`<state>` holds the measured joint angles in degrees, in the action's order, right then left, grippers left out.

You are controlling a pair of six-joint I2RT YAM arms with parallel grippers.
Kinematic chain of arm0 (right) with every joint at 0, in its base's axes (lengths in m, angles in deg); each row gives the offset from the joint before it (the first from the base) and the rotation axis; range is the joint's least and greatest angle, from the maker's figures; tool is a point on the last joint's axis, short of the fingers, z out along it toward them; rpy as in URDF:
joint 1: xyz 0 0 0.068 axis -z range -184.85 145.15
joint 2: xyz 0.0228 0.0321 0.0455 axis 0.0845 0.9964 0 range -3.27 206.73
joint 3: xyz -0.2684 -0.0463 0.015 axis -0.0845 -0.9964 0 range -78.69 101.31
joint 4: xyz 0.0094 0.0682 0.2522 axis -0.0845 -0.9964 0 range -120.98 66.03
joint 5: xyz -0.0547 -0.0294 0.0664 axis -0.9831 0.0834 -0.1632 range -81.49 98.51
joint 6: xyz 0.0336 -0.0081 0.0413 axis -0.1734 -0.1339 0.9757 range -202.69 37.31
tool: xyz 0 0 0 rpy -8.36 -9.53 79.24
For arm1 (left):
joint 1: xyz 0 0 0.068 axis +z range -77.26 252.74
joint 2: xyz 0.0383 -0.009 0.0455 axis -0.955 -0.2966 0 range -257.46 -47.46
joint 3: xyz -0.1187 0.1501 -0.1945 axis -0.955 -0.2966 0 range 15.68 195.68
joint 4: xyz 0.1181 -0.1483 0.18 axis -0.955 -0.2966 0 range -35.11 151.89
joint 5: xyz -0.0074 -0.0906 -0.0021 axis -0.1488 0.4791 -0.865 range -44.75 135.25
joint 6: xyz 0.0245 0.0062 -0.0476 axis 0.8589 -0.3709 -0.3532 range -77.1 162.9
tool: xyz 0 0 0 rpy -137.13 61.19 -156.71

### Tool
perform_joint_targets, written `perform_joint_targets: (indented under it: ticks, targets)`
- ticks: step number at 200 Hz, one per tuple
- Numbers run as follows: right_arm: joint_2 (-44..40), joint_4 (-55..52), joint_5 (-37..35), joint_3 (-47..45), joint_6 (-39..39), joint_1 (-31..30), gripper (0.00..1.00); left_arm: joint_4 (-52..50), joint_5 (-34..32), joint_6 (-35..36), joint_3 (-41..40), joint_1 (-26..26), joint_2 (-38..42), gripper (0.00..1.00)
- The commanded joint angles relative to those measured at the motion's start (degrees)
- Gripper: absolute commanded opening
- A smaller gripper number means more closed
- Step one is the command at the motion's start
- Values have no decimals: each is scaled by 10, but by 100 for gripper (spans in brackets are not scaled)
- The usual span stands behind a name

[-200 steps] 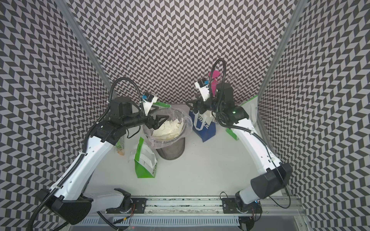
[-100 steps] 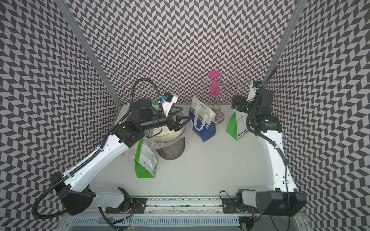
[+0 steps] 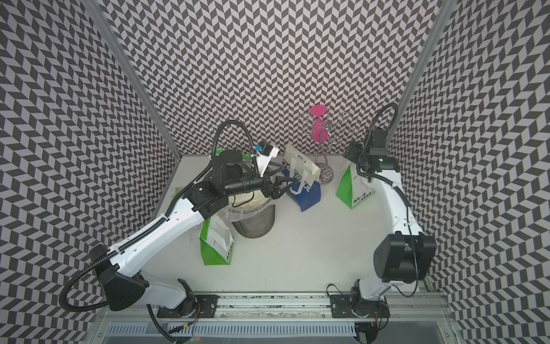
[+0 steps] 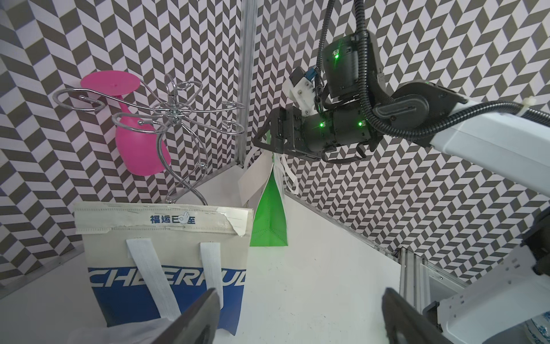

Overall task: Shred takeout receipts and throw away
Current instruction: Move the takeout bag to the center of the board.

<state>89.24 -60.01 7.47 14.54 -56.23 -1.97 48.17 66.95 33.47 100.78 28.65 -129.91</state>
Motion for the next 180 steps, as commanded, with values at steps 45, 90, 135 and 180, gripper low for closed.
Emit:
perform_joint_targets:
  ticks: [45, 90, 135, 180]
  targets:
    - [45, 5, -55, 41, -10, -1, 49, -7, -12, 25, 9, 8, 5, 86]
    - [15, -26, -46, 12, -42, -4, 11, -11, -5, 34, 18, 10, -7, 86]
    - [-53, -59, -19, -43, -65, -8, 7, -29, 10, 58, 42, 12, -25, 86]
    - [-154, -75, 48, -112, -130, -11, 0, -47, 32, 108, 53, 14, -37, 84]
